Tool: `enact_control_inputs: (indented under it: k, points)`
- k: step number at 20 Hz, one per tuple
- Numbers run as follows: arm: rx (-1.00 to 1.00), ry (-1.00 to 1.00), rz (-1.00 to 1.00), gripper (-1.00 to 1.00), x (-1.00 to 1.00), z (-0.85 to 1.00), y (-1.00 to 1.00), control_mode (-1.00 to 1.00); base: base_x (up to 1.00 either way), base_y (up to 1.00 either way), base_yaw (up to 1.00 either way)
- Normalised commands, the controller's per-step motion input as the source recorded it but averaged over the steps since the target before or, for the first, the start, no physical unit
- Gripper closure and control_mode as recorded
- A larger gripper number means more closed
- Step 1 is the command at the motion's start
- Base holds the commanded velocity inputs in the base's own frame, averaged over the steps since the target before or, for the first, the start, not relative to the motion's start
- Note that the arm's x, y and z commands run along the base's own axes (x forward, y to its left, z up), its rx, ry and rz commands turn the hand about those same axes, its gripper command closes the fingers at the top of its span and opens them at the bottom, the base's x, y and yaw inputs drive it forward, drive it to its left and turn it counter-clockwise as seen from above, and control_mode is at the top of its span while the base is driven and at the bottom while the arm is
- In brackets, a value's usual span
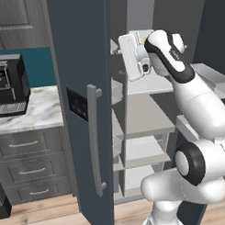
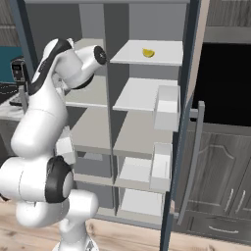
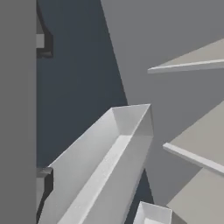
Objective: There is a bowl on the dining counter. Grab a lemon wedge from the fridge and place it in the bowl. Then get the liquor bottle and glass cup from the cabinet and place them next to the bowl.
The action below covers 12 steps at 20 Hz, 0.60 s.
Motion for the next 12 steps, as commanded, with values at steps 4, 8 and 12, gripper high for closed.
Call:
enact_control_inputs:
  k: [4, 8, 12]
  points:
    - [0.0, 0.06, 0.1, -1.0, 0.0, 0.01, 0.88, -1.0, 0.0, 0.0, 0.0]
    - [0.0, 0.05, 0.1, -1.0, 0.0, 0.0, 0.92, -1.0, 0.0, 0.0, 0.0]
    - [0.0, 0.06, 0.12, -1.0, 0.0, 0.0, 0.97, -1.0, 0.0, 0.0, 0.0]
